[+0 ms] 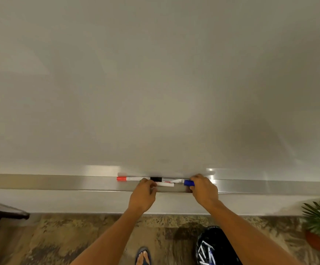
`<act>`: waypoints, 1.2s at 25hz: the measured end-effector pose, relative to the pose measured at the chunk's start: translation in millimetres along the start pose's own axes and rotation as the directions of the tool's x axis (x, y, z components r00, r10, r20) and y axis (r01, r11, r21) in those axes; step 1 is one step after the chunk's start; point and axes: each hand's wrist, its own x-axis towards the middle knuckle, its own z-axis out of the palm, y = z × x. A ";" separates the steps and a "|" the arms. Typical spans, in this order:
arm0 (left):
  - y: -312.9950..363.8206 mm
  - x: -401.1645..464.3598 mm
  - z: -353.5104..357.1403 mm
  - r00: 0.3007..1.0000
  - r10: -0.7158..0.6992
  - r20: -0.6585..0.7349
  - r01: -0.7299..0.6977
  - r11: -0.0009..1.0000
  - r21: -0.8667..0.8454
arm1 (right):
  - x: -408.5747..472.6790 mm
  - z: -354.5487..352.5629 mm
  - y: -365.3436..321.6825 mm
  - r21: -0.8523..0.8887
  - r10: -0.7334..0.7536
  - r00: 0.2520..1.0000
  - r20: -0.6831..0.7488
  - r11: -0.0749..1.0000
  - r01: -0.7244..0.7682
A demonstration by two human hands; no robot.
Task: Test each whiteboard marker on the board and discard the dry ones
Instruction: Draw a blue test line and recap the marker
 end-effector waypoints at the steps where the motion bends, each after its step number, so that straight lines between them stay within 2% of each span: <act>1: -4.0 2.0 1.2 1.000 0.012 0.001 -0.012 1.000 0.012 | 0.2 1.9 -1.4 -0.023 0.007 1.000 -0.005 1.000 -0.007; 6: -7.8 0.8 8.0 0.996 0.046 -0.080 -0.043 0.998 0.036 | -4.7 5.6 -8.6 -0.138 0.004 0.997 -0.073 0.990 -0.014; 11: 3.5 -10.3 13.3 0.985 0.140 -0.100 -0.141 0.990 -0.003 | -26.9 10.3 -4.2 -0.135 -0.085 0.980 -0.178 0.989 0.062; 14: 19.5 -16.1 13.9 0.981 0.176 -0.081 -0.181 0.981 -0.070 | -42.4 3.5 -7.8 -0.009 -0.177 0.965 -0.192 0.984 0.179; 18: 51.0 -38.0 17.6 0.970 0.235 -0.055 -0.239 0.901 -0.363 | -77.6 -14.3 -18.7 0.191 -0.211 0.960 -0.184 0.951 0.245; 20: 64.3 -52.1 17.2 0.956 0.292 -0.034 -0.278 0.861 -0.426 | -94.9 -18.0 -23.2 0.270 -0.230 0.953 -0.199 0.922 0.279; 22: 70.9 -63.3 14.9 0.945 0.325 -0.030 -0.305 0.848 -0.433 | -108.0 -20.2 -26.3 0.374 -0.236 0.954 -0.187 0.880 0.292; 26: 66.4 -97.6 1.9 0.961 0.270 -0.054 -0.268 0.870 -0.413 | -140.4 -21.0 -31.8 0.492 -0.270 0.950 -0.154 0.813 0.311; 30: 51.7 -128.7 -13.0 0.958 0.283 -0.046 -0.284 0.914 -0.289 | -167.1 -14.6 -46.5 0.405 -0.313 0.943 -0.114 0.852 0.332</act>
